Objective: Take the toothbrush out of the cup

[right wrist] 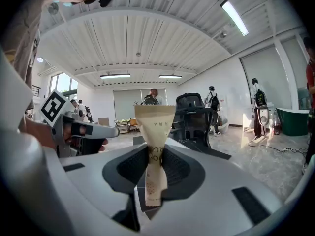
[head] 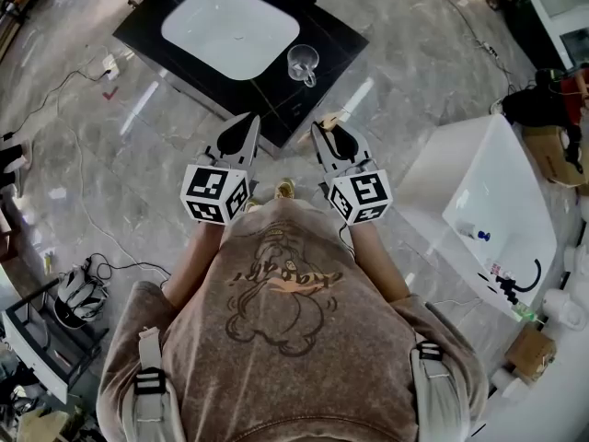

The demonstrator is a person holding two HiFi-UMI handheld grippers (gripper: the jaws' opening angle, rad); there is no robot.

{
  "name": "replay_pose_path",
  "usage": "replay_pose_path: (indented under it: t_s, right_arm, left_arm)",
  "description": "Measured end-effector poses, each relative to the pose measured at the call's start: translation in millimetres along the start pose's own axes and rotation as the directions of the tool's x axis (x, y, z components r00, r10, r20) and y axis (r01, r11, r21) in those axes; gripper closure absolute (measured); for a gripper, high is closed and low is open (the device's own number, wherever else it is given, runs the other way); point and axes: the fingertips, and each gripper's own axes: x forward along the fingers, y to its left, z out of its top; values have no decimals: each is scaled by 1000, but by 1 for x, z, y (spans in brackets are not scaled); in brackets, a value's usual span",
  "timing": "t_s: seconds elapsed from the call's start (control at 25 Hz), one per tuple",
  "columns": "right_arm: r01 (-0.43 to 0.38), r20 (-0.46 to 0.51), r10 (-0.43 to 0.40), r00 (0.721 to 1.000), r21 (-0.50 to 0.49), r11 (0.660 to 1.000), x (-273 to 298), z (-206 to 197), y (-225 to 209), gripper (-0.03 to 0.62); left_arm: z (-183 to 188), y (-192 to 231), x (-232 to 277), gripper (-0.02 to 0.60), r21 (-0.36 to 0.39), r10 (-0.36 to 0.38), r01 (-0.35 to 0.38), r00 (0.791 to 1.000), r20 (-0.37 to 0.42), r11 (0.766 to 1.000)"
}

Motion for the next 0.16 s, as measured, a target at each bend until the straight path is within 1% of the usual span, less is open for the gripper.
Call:
replay_pose_path:
  t_s: [0.16]
  right_arm:
    - [4,-3,-4,1000,3,1000,2,-1,1,491]
  left_arm:
    - [-3,3,0,563,-8,-1,1,1000,-7,1000]
